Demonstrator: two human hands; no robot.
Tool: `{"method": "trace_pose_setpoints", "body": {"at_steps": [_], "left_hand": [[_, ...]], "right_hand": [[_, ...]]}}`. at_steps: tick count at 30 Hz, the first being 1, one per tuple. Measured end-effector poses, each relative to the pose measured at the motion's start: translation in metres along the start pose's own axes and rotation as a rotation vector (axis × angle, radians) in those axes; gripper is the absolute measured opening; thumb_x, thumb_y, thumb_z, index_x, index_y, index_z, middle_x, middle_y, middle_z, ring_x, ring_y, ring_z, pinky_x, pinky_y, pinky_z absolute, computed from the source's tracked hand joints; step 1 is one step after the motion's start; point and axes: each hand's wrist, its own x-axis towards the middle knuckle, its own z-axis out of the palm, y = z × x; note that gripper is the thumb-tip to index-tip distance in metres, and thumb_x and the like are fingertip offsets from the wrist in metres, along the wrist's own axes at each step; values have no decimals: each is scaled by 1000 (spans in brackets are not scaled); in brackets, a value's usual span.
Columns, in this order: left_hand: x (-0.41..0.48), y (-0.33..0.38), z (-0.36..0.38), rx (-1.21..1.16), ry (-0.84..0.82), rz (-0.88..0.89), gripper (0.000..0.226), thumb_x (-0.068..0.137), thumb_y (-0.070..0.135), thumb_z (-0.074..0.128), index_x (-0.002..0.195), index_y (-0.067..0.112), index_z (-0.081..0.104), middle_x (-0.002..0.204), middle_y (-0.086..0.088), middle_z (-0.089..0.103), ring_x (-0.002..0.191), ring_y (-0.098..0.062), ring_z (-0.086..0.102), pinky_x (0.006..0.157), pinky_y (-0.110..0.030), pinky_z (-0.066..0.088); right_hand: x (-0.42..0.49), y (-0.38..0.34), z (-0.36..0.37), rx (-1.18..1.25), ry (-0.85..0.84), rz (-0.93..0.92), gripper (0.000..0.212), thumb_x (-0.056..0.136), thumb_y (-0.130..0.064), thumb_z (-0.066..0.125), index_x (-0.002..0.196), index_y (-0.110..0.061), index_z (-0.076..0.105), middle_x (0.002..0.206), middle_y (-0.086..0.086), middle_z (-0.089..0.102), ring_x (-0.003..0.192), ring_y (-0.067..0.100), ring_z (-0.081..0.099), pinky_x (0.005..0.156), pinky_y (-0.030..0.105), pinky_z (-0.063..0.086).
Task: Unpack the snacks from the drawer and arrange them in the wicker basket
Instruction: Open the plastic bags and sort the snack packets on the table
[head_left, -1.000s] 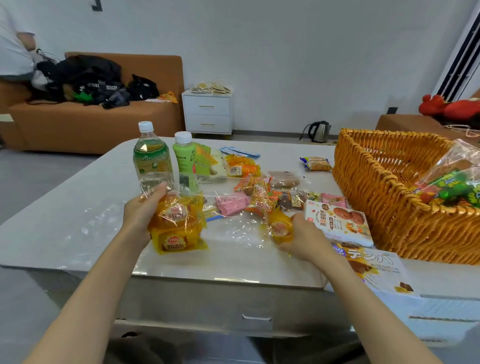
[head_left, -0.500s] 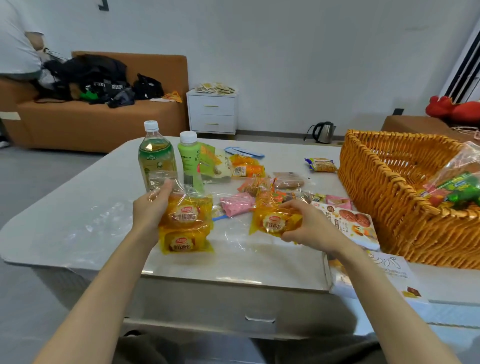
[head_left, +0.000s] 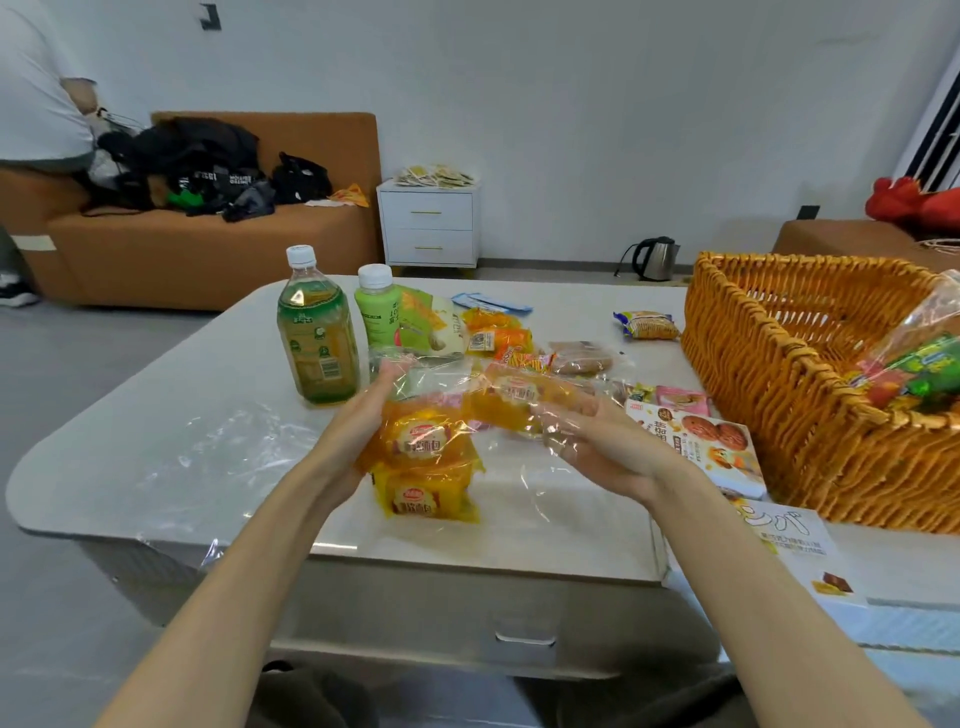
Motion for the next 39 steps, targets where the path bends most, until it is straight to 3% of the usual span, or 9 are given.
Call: {"method": "trace_pose_setpoints", "body": {"at_steps": [6,10,13,19,23,27,31,34,39], "left_hand": [[4,2,0,98,57,9,79,68,76,41,140,43,42,137,3,55,119,-20,55,92,-38,44],[-2,3,15,169,-69,9,60,84,69,31,139,48,39,140,9,47,117,-19,54,98,-40,44],[-3,-1,27,139,-159,-29,63,81,71,32,137,43,43,131,5,60,115,-18,59,100,-42,47],[1,-1,28,39,-131,-57,80,68,78,40,138,40,43,124,3,65,115,-22,60,100,-49,46],[3,-5,23,-89,-139,6,79,68,65,66,138,38,43,127,1,63,111,-23,63,93,-48,52],[0,-11,27,52,-194,33,78,63,57,75,132,34,48,119,0,67,104,-22,67,91,-45,54],[2,-11,23,78,-168,26,83,58,61,77,130,33,47,121,1,65,104,-20,67,91,-42,55],[2,-9,21,54,-97,13,76,54,54,80,120,32,49,113,1,65,101,-22,67,90,-43,55],[-4,-13,28,-66,-314,-80,74,67,42,81,132,32,47,120,-3,67,106,-26,67,90,-48,54]], "right_hand": [[3,-3,-5,240,-111,96,64,45,-15,96,104,-12,70,110,9,69,90,17,65,65,19,54],[9,5,9,-66,-108,-17,34,87,-14,63,122,-15,63,123,2,66,110,12,61,93,24,47],[12,11,15,-256,-111,-33,53,84,-32,64,135,-20,52,132,1,61,123,15,56,109,36,40],[11,23,19,-484,-26,-116,93,74,-63,66,151,-35,22,141,-8,51,120,11,58,106,35,44],[12,22,30,-422,85,-231,36,86,-50,62,119,-44,52,120,-8,65,102,9,66,74,18,54],[17,29,37,-612,77,-301,38,87,-54,60,122,-47,46,121,-13,61,109,10,62,94,39,54],[11,24,28,-636,-117,-138,53,95,-62,33,143,-40,34,135,-11,53,120,9,52,104,29,41],[11,25,21,-555,-64,-160,46,100,-49,40,142,-29,37,125,1,61,111,16,61,96,34,51],[17,24,31,-442,191,-247,7,89,-35,66,88,-29,65,98,0,73,85,10,69,77,33,58]]}}
